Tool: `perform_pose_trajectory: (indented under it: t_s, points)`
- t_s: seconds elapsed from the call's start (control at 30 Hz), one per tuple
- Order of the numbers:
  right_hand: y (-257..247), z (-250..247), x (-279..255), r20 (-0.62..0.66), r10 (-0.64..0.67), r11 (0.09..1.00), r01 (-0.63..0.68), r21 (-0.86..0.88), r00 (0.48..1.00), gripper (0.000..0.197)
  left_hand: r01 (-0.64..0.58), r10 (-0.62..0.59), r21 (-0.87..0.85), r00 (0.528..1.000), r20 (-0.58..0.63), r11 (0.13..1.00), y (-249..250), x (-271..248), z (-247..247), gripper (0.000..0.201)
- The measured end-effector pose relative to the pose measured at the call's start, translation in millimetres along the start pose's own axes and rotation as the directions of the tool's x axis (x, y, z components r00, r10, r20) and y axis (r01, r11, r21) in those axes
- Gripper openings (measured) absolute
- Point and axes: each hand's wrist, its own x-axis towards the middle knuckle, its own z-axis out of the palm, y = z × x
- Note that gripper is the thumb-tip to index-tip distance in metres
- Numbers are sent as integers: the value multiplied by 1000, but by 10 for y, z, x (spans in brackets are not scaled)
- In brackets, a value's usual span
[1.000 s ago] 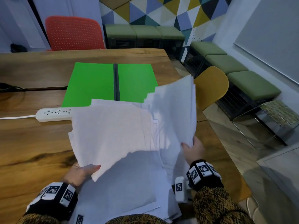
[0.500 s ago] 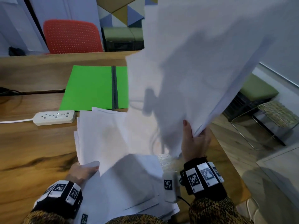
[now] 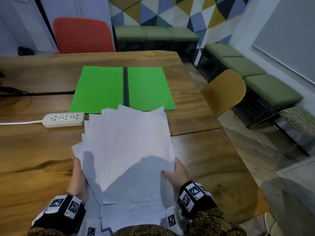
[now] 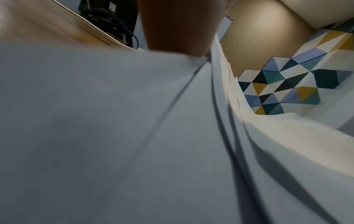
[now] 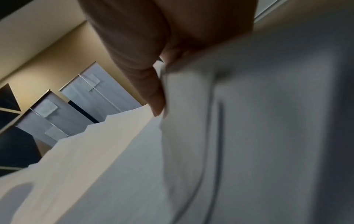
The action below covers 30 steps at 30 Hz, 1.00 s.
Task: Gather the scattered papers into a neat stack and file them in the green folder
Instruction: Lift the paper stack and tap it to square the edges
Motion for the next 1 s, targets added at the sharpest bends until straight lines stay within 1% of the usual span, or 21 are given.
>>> perform_pose_trajectory:
  t_s: [0.03, 0.07, 0.1, 0.17, 0.2, 0.23, 0.33, 0.4, 0.43, 0.5, 0.53, 0.57, 0.6, 0.67, 0.7, 0.8, 0.87, 0.9, 0.93, 0.97, 1.0]
  points:
    - [32, -12, 13, 48, 7, 999, -5, -33, 999, 33, -6, 4, 29, 998, 70, 1000, -28, 9, -5, 100]
    - [52, -27, 26, 102, 10, 997, -2, -80, 995, 33, -9, 5, 95, 999, 49, 995, -37, -32, 19, 92]
    - [44, -49, 33, 144, 12, 992, 7, -129, 990, 34, -50, 21, 146, 981, 191, 988, -56, -30, 28, 72]
    - [39, -112, 95, 114, -11, 983, 32, -182, 993, 54, -126, 60, 256, 966, 251, 959, -101, -46, 106, 21]
    - [14, -159, 133, 53, -10, 989, 18, -150, 999, 70, -170, 140, 318, 983, 115, 933, -94, -65, 103, 18]
    - [6, -213, 188, 5, -5, 997, 5, -81, 1000, 81, -197, 200, 373, 979, 29, 907, -105, -82, 102, 25]
    - [-63, -379, 268, 41, 28, 975, -37, 219, 999, 104, -206, 182, 287, 977, 108, 935, -14, -209, 173, 36]
    - [-41, -450, 306, 87, -13, 923, -21, 383, 996, 119, -224, 182, 315, 971, 157, 922, 77, -272, 197, 32]
    - [-37, -488, 301, 122, -44, 899, -14, 438, 992, 110, -225, 173, 313, 968, 184, 923, 131, -295, 207, 38]
    - [-81, -552, 223, 232, -66, 855, -64, 514, 970, 76, -242, 167, 317, 955, 246, 917, 210, -311, 233, 63]
    - [-127, -571, 185, 271, -88, 850, -69, 522, 959, 65, -238, 161, 324, 955, 248, 916, 252, -328, 289, 59]
    - [-189, -584, 161, 265, -113, 860, -39, 509, 958, 60, -245, 169, 327, 955, 243, 913, 304, -365, 376, 40]
    - [-287, -595, 125, 226, -160, 868, 28, 496, 961, 54, -265, 195, 321, 953, 233, 909, 360, -419, 484, 21]
    - [-516, -598, 88, 70, -264, 843, 195, 502, 962, 28, -327, 269, 308, 939, 215, 894, 455, -474, 678, 11]
    - [-668, -611, 51, -12, -317, 830, 283, 480, 948, 23, -362, 306, 281, 925, 223, 889, 507, -470, 748, 21]
    - [-1039, -713, -44, -181, -472, 768, 503, 395, 863, 33, -446, 405, 230, 891, 207, 865, 681, -486, 901, 47]
    - [-1232, -806, -122, -260, -560, 667, 614, 422, 787, 36, -518, 467, 252, 852, 238, 817, 818, -585, 1018, 64]
    - [-1290, -850, -151, -315, -580, 605, 656, 451, 751, 39, -565, 503, 244, 820, 272, 788, 882, -618, 1059, 63]
    - [-1344, -886, -204, -371, -589, 558, 693, 457, 718, 42, -621, 547, 233, 777, 312, 749, 944, -671, 1121, 52]
    - [-1327, -914, -218, -387, -597, 546, 709, 446, 703, 40, -654, 577, 234, 750, 323, 719, 976, -695, 1139, 37]
    - [-1306, -934, -243, -357, -595, 574, 692, 438, 720, 35, -695, 613, 234, 714, 338, 680, 1015, -765, 1173, 32]
